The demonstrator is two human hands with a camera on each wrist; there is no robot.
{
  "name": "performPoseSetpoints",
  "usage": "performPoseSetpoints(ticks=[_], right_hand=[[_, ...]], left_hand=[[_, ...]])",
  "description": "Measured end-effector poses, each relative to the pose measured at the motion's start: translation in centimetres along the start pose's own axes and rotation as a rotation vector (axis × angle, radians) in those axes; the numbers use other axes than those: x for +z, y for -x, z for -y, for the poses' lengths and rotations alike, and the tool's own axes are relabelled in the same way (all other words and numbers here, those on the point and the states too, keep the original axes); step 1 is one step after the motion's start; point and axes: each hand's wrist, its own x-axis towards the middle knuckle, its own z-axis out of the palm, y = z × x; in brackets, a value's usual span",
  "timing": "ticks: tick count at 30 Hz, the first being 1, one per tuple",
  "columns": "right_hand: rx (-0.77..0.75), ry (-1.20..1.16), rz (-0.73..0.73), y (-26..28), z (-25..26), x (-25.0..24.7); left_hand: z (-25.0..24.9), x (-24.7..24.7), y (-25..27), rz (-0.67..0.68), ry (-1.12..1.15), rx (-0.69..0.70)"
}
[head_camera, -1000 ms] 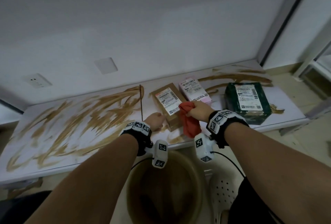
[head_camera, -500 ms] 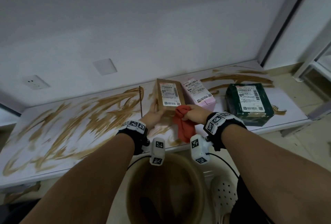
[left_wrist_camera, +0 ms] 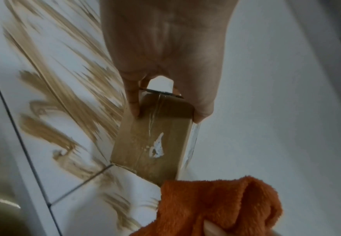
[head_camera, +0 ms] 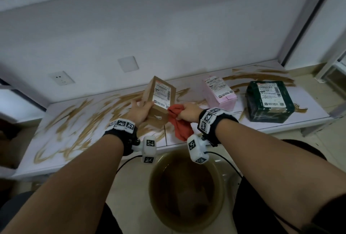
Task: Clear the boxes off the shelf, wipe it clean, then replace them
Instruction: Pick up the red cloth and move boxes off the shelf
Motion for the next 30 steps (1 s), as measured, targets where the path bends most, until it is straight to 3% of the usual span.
performPoseSetpoints(ticks=[7, 13, 23, 28, 30], right_hand=[[-0.053, 0.053, -0.043, 1.2, 3.8, 5.4], [-0.166, 0.247, -0.1, 1.0, 8.2, 11.6], [-0.297, 0.369, -0.037, 2.2, 16.0, 23.0], [-0.236, 0.427, -0.002, 0.5, 16.7, 28.8], [-0.224, 0.458, 0.026, 0.1, 16.9, 30.7]], left_hand=[[2.9, -9.2, 3.0, -0.082, -0.053, 0.005], [7.7, -18.0, 6.1, -0.205, 0.169, -0.032], [18.4, -30.5, 9.5, -0.557, 0.601, -0.352], [28.6, -37.0, 7.0, -0.651, 0.829, -0.51], [33.2, -39.2, 5.8, -0.666, 0.811, -0.554]])
